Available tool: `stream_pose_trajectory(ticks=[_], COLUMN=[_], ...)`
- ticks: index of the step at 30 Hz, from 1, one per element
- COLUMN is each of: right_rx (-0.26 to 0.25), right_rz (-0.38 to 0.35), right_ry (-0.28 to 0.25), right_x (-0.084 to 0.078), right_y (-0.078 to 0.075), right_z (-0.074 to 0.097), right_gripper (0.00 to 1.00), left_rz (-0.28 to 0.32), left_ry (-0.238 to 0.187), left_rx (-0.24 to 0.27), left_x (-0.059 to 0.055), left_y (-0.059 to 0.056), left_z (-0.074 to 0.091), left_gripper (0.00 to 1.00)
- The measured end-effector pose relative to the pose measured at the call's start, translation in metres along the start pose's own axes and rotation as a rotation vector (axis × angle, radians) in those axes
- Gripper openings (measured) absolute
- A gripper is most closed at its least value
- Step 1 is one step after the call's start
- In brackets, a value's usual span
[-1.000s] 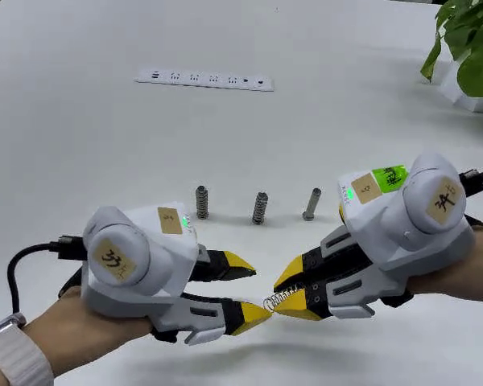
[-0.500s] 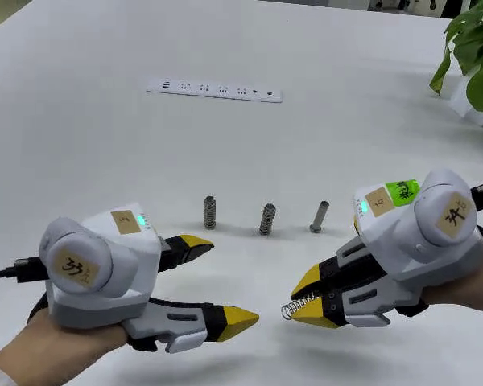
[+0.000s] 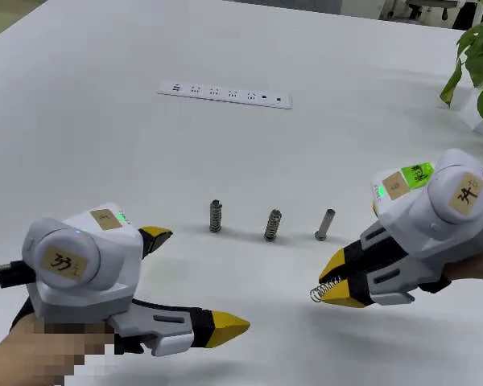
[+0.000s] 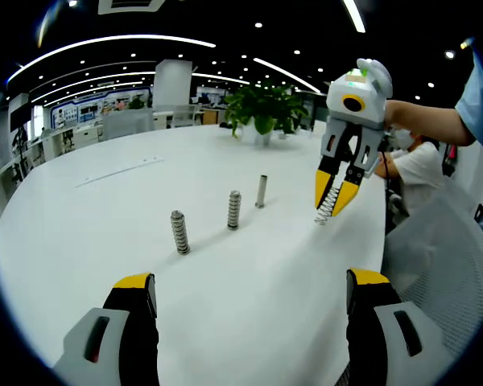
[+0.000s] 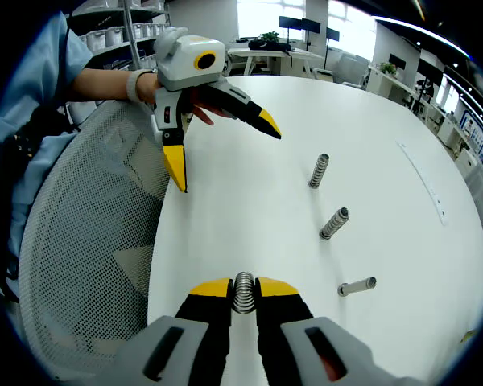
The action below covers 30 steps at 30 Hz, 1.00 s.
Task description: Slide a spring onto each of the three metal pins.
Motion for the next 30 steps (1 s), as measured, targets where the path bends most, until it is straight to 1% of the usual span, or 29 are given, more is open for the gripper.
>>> stream_pose_trajectory(ticks=[2,4,6,10,15,16,18,19,21,23,24,26,29,30], right_rx=[-0.001,-0.002,-0.003,-0.007,-0.007,-0.009,-0.012,-0.014,-0.014,-0.016,-0.015,-0.016,-0.011,-0.008], right_rz=[0.013,0.024,0.039,0.067,0.105,0.113,0.126,0.133,0.154,0.156,0.16,0.176,0.187,0.192], right_ry=[0.023,0.041,0.058,0.099,0.145,0.153,0.167,0.174,0.206,0.216,0.222,0.248,0.265,0.27], right_x=[-0.001,0.0,0.002,0.004,0.008,0.011,0.014,0.014,0.014,0.016,0.017,0.018,0.02,0.022], right_y=[-0.006,-0.013,-0.02,-0.033,-0.05,-0.054,-0.061,-0.064,-0.073,-0.08,-0.081,-0.089,-0.095,-0.093], right_z=[0.004,0.009,0.014,0.022,0.033,0.036,0.039,0.04,0.043,0.045,0.046,0.048,0.047,0.047], right_gripper=[0.12,0.12,0.12,0.12,0.12,0.12,0.12,0.12,0.12,0.12,0.12,0.12,0.12,0.12], left_rz=[-0.004,0.0,-0.011,-0.022,-0.018,-0.015,-0.018,-0.019,-0.022,-0.022,-0.021,-0.021,-0.031,-0.029], left_ry=[0.004,-0.008,-0.018,-0.02,-0.048,-0.049,-0.048,-0.046,-0.043,-0.049,-0.052,-0.051,-0.049,-0.05], left_rx=[0.005,0.006,0.006,0.012,0.027,0.032,0.037,0.037,0.037,0.036,0.032,0.029,0.026,0.025], left_x=[0.0,0.002,0.006,0.007,0.014,0.014,0.012,0.012,0.012,0.013,0.014,0.013,0.013,0.013], left_y=[0.001,0.002,0.001,0.001,0.003,0.003,0.006,0.007,0.007,0.006,0.005,0.005,0.006,0.006], left_z=[0.0,-0.001,-0.002,-0.002,0.001,0.001,0.002,0.002,0.003,0.003,0.002,0.002,0.002,0.002], left_gripper=[1.0,1.0,1.0,1.0,1.0,1.0,1.0,1.0,1.0,1.0,1.0,1.0,1.0,1.0])
Point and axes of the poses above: the centre of the closed fingertips' face, and the gripper's own axes: z roughly backward along the fingers, y roughly to its left, x roughly out of its top, the point moved 3 cm from there along z, roughly backward along the fingers, and after that the axes turned 15 degrees about -y, right-handed, at the moved point
